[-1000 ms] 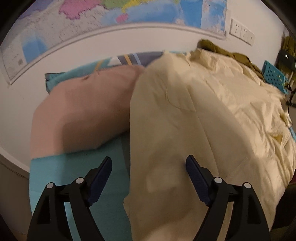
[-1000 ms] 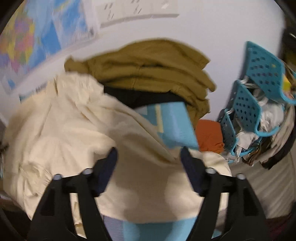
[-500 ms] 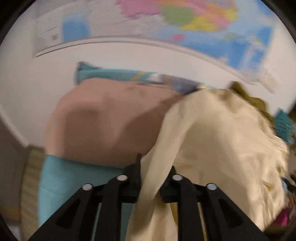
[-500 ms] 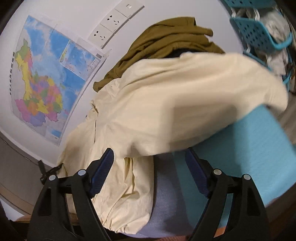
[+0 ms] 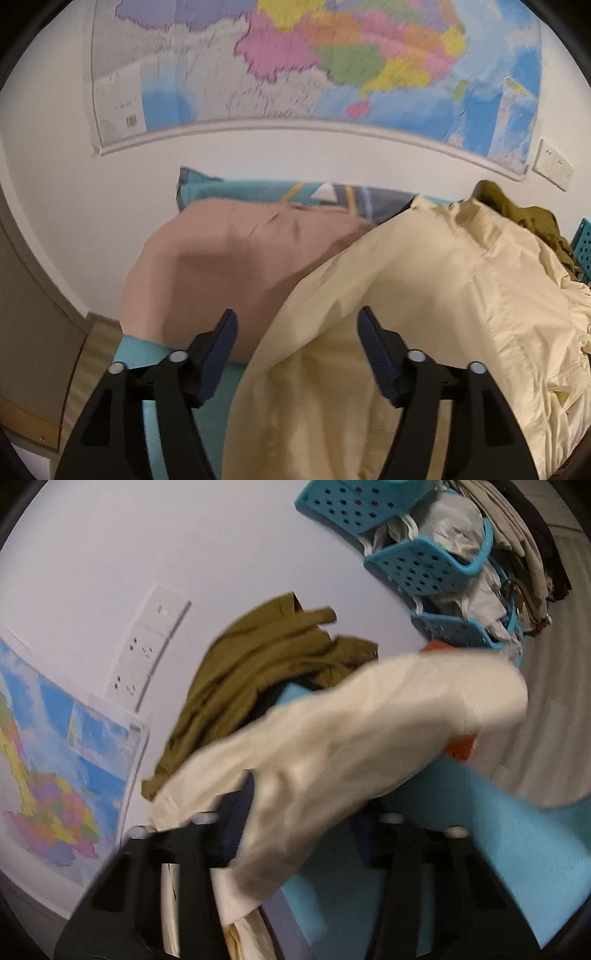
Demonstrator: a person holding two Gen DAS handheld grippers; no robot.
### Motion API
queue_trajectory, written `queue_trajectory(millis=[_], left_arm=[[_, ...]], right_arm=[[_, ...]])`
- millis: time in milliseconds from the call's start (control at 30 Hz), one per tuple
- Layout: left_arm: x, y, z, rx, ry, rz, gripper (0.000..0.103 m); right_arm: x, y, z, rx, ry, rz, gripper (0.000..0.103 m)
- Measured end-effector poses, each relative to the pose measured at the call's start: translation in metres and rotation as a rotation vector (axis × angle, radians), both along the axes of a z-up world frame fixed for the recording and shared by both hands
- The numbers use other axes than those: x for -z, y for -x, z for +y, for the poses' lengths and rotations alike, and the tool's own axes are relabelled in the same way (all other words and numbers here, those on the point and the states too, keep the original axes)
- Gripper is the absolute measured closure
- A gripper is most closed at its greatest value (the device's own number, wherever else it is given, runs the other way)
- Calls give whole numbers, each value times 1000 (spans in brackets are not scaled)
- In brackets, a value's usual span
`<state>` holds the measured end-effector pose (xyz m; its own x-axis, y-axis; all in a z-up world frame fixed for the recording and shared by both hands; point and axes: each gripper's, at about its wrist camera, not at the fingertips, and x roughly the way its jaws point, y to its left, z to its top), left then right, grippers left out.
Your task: Fold large clothes
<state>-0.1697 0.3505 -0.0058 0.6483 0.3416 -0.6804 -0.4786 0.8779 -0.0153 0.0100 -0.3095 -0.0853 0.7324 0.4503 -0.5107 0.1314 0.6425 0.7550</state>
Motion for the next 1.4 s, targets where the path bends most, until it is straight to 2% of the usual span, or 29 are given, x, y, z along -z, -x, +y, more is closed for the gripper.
queue_trajectory(millis=[100,200,333,400,500,533,600,667,733,767,800,867,900,1000,1067,1167,1300,1367,1400], left_arm=[[-7,-1,-9,14,-20,-17,35],[-11,-1,-15,43,-6,-40,34],[-16,-8,-29,79,2,-71,34],[-19,-12,-36,112,20,-92,33],[-22,-17,-49,156,28,-114,32],[-22,-19,-52,173,36,-123,32],[-21,-21,-58,200,58,-132,31],[-18,-24,-63,224,73,-135,31],[-14,-26,-66,234,86,-131,31],[-10,-28,-66,244,98,-127,31],[-8,-29,-65,248,106,-123,31],[-2,-32,-63,255,135,-111,31],[1,-31,-61,262,156,-108,31],[10,-35,-56,276,211,-89,31],[15,-38,-55,288,227,-79,31],[20,-46,-57,327,262,-66,29],[26,-58,-66,357,262,-25,29],[31,-67,-72,371,263,22,29],[37,-73,-77,379,260,58,29]], right_arm=[[-27,-1,-2,-15,31,-81,97],[-83,5,15,-86,138,-240,97],[-175,35,91,-291,431,-515,98],[-201,49,137,-401,548,-608,97],[-210,72,223,-623,706,-713,91],[-206,78,243,-680,729,-735,86],[-187,89,292,-809,782,-763,83],[-164,93,330,-913,810,-748,82],[-133,96,363,-1045,804,-685,81],[-117,97,376,-1092,813,-651,75],[-101,98,389,-1137,836,-618,64],[-66,102,406,-1248,894,-536,53],[-54,107,410,-1286,933,-518,53],[-54,111,400,-1326,963,-503,40],[-65,110,386,-1318,945,-517,33],[-86,90,354,-1261,848,-521,27],[-96,21,299,-977,741,-356,25],[-86,-25,267,-795,722,-241,24],[-78,-43,255,-750,714,-186,24]])
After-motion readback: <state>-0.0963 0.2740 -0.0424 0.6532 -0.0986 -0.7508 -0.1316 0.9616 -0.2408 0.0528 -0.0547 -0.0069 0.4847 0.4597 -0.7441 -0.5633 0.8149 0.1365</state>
